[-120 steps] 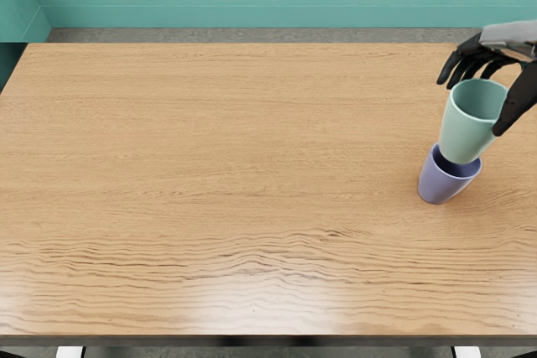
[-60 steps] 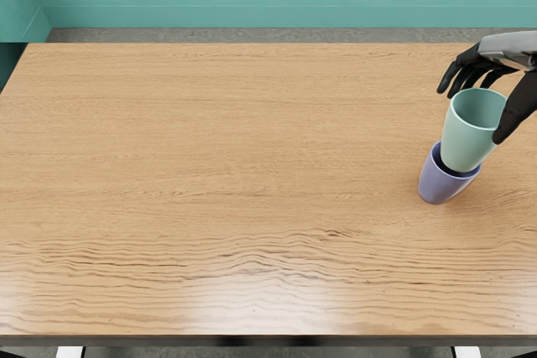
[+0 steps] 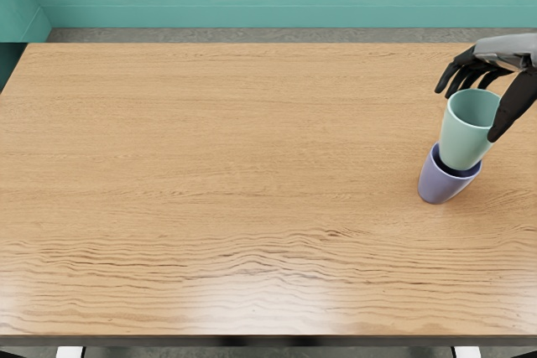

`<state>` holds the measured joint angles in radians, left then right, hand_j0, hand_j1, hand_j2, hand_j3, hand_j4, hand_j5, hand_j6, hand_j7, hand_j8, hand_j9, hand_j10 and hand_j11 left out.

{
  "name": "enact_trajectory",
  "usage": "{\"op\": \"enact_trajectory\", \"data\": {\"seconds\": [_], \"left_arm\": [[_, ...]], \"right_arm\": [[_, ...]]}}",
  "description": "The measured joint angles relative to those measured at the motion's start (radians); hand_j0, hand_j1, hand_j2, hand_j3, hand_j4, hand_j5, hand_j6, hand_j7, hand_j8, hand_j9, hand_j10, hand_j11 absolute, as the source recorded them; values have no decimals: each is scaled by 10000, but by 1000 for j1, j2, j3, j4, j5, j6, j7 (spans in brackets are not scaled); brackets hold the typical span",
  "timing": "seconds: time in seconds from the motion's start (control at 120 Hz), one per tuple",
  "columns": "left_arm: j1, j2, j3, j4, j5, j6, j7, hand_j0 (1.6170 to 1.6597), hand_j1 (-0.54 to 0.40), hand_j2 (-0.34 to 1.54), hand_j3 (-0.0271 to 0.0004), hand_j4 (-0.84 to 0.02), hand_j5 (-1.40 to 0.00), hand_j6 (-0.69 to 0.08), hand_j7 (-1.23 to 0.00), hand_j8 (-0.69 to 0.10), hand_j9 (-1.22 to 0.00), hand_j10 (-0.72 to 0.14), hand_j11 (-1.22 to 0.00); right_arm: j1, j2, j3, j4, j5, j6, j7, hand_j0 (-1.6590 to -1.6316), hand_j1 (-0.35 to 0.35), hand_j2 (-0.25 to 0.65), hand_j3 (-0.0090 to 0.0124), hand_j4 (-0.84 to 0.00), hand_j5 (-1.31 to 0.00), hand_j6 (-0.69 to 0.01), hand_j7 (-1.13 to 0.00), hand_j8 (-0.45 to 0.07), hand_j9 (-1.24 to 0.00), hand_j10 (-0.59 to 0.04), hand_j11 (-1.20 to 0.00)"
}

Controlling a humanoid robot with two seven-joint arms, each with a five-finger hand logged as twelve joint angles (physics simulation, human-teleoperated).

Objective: Pick up cup and place in cup with right hand

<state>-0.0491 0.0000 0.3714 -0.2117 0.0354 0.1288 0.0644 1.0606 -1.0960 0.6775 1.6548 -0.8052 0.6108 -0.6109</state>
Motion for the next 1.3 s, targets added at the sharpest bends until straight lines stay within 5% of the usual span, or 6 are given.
{"op": "enact_trajectory", "data": {"seconds": [0.125, 0.258, 0.425, 0.858, 1.117, 1.3], "left_arm": [[0, 0, 1, 0, 0, 0, 0, 16581, 3490, 1, -1, -2, -2, -3, -1, -3, -1, -2, -1], [0, 0, 0, 0, 0, 0, 0, 16581, 3490, 2, -1, -2, -2, -3, -1, -3, -1, -2, -1], [0, 0, 0, 0, 0, 0, 0, 16581, 3490, 2, -1, -2, -2, -3, -1, -3, -1, -2, -1], [0, 0, 0, 0, 0, 0, 0, 16581, 3490, 1, -1, -2, -1, -3, -1, -3, -1, -2, -1], [0, 0, 0, 0, 0, 0, 0, 16581, 3490, 1, -1, -2, -1, -3, -1, -2, -1, -1, -1], [0, 0, 0, 0, 0, 0, 0, 16581, 3490, 1, 0, -2, -1, -3, -1, -3, -1, -2, -1]], "right_arm": [[-5, 2, -1, -5, -3, 0, 0, -16578, 982, 1772, 0, -4362, -5570, -4288, -5603, -3490, -5469, -3971, -5522], [-9, 2, 0, -20, 4, 0, 0, -16579, -957, 898, 0, -2479, -3144, -2450, -3156, -2031, -3090, -2274, -3116], [-11, 11, 1, -25, 13, 0, 0, -16580, -2176, 372, 0, -1313, -1622, -1314, -1621, -1120, -1596, -1215, -1606], [-1, 137, 43, -62, 176, 0, 3, -16580, -3034, 0, 0, -461, -537, -478, -531, -442, -531, -439, -531], [-4, 158, 45, -116, 250, 0, 114, -16581, -3118, -35, 0, -365, -428, -378, -423, -361, -425, -352, -425], [-29, 221, 36, -129, 267, 0, 139, -16581, -3136, -45, 0, -338, -402, -350, -398, -337, -400, -329, -399]]}}
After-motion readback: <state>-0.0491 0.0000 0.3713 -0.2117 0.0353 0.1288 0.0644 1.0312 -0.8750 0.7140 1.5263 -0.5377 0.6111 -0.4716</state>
